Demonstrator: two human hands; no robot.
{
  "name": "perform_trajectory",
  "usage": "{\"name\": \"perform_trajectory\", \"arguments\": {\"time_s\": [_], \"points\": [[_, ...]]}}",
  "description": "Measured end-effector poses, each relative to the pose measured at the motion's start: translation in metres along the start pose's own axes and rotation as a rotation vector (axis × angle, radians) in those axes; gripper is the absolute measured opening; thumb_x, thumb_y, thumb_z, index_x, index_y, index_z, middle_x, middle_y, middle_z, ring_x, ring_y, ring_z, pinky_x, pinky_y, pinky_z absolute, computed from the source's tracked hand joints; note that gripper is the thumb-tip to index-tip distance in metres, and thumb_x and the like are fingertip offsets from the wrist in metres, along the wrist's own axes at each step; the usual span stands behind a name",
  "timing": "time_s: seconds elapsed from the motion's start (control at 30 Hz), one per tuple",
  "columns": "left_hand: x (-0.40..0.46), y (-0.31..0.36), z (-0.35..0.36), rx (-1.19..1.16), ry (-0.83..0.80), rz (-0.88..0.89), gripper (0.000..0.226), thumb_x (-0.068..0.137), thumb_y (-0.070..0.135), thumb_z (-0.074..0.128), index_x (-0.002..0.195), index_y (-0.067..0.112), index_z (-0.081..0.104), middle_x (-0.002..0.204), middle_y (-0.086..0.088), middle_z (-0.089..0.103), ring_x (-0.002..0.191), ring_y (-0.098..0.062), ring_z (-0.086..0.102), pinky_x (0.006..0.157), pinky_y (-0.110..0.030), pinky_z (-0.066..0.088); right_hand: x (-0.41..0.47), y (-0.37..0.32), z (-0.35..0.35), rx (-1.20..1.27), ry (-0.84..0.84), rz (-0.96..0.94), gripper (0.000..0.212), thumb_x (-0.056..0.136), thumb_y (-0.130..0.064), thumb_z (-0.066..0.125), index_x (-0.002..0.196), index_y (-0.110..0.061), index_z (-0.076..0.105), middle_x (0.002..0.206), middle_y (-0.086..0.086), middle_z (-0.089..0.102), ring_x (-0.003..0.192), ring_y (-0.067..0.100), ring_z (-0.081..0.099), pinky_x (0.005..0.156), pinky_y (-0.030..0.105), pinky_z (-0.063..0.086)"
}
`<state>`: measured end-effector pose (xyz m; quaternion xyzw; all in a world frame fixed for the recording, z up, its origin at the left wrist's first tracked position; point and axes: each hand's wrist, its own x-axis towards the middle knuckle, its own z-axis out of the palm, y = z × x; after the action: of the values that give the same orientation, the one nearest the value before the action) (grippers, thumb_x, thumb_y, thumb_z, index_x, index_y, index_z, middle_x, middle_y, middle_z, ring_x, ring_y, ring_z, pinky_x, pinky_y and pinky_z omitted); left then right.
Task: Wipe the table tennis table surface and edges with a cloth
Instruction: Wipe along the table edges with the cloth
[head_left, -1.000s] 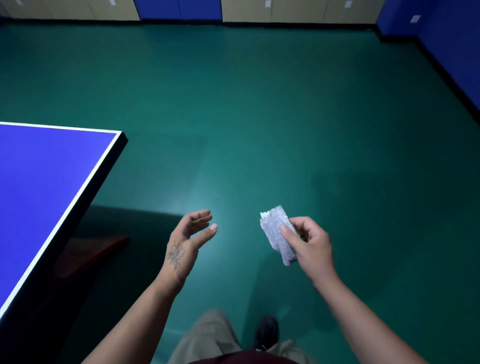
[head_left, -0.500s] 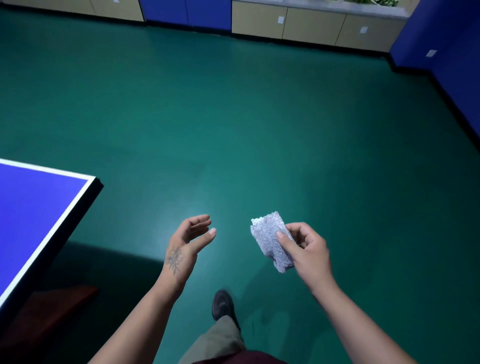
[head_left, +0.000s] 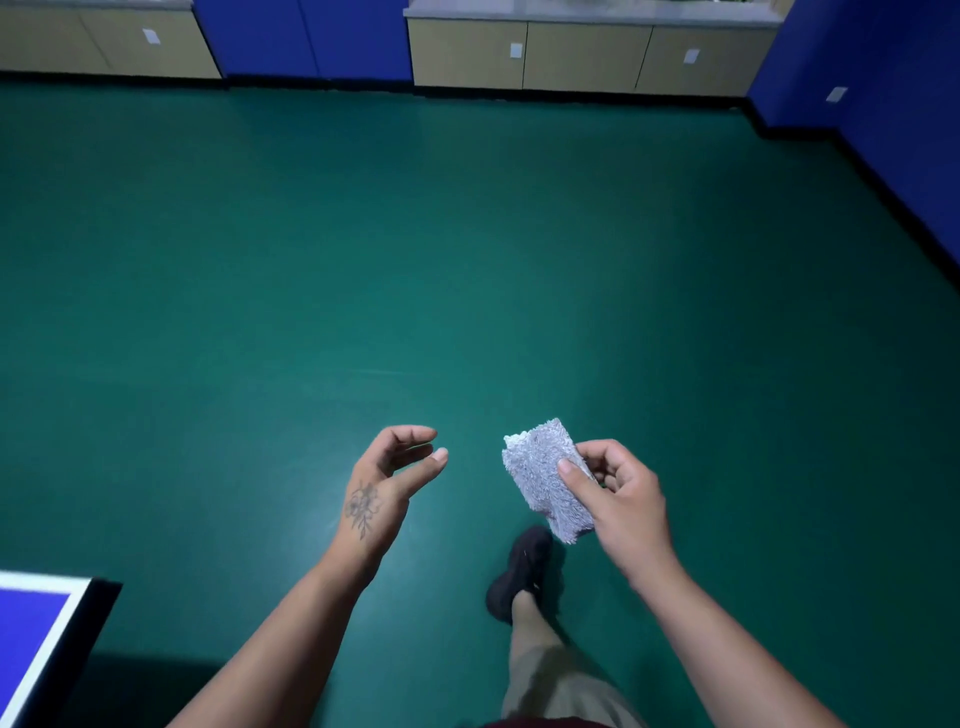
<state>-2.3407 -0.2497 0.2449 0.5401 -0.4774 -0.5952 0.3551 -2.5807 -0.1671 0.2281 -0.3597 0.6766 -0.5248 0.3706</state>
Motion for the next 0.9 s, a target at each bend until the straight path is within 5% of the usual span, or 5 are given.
{"name": "perform_trajectory", "arguments": {"time_s": [0.2,0.4,0.9], "points": [[0.145,0.041,0.026,0.027,0.034,-0.024,0.037,0.083,0.023,0.087,0.115,0.012,0.073,0.114,0.000,0.077,0.100,-0.004,0.071,0.092,-0.026,0.054,0.167,-0.008,0.016,0.007,-0.013,0.034,0.012,0.093,-0.010,0.079,0.091,-0.021,0.074,0.087,-0.008,0.076,0.079,0.012,0.065,0.076,0.029,0.052],[0.277,0.094,0.040,0.022,0.108,-0.017,0.023,0.095,-0.001,0.074,0.117,0.003,0.070,0.107,-0.005,0.077,0.093,-0.006,0.069,0.082,-0.016,0.055,0.316,-0.045,0.038,-0.017,-0.088,0.030,0.013,0.092,-0.009,0.079,0.091,-0.021,0.074,0.087,-0.008,0.076,0.080,0.011,0.066,0.075,0.024,0.052],[0.646,0.187,0.026,-0.048,0.112,0.007,0.049,0.076,0.033,0.081,0.124,0.022,0.073,0.128,0.007,0.075,0.120,-0.007,0.069,0.100,-0.024,0.049,0.669,-0.108,0.162,-0.047,-0.070,0.036,0.013,0.093,-0.009,0.079,0.091,-0.021,0.074,0.084,-0.009,0.075,0.077,0.012,0.064,0.075,0.031,0.052]]}}
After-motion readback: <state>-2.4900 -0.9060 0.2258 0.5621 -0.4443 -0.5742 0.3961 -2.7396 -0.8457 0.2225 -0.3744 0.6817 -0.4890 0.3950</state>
